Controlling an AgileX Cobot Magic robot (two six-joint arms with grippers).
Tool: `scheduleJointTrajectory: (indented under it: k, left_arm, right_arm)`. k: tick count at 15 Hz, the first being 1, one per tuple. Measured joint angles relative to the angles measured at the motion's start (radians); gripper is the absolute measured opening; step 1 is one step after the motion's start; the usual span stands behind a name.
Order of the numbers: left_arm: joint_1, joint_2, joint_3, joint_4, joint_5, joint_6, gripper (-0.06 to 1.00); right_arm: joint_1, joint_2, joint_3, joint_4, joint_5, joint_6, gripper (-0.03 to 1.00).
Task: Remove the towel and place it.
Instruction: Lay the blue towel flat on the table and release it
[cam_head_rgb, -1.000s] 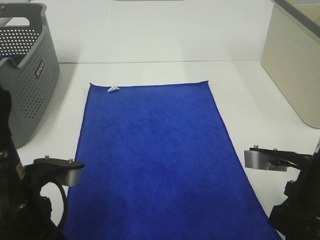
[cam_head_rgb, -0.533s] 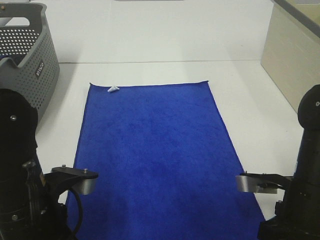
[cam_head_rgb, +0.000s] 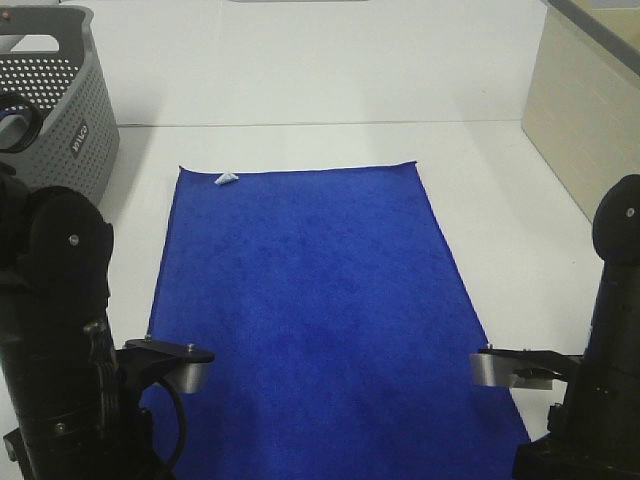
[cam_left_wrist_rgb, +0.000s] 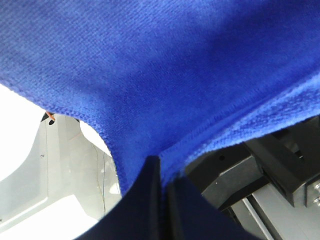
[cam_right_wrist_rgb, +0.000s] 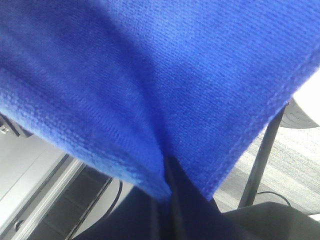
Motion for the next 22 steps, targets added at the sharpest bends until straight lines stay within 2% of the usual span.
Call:
scheduleJointTrajectory:
  k: [7, 11, 16, 18, 20, 21, 22]
  left_arm:
    - [0.000, 0.000, -0.003, -0.001, 0.029, 0.000, 0.00]
    - [0.000, 0.000, -0.003, -0.001, 0.029, 0.000, 0.14]
    - [0.000, 0.000, -0.003, -0.002, 0.029, -0.001, 0.20]
    - [0.000, 0.000, -0.003, -0.015, 0.029, -0.001, 0.25]
    - [0.000, 0.000, -0.003, -0.031, 0.029, -0.001, 0.34]
    - [0.000, 0.000, -0.003, -0.033, 0.029, -0.001, 0.47]
    - [0.000, 0.000, -0.003, -0.033, 0.029, -0.001, 0.47]
  right_arm:
    - [0.000, 0.000, 0.014, 0.014, -0.002, -0.010, 0.03]
    - [0.000, 0.000, 0.014, 0.019, -0.003, -0.014, 0.08]
    - [0.000, 0.000, 0.014, 0.042, -0.003, -0.025, 0.16]
    - [0.000, 0.000, 0.014, 0.047, -0.006, -0.025, 0.25]
    - [0.000, 0.000, 0.014, 0.071, -0.006, -0.024, 0.40]
    - [0.000, 0.000, 0.014, 0.076, -0.006, -0.013, 0.55]
    - [0.000, 0.000, 0.014, 0.076, -0.006, -0.013, 0.55]
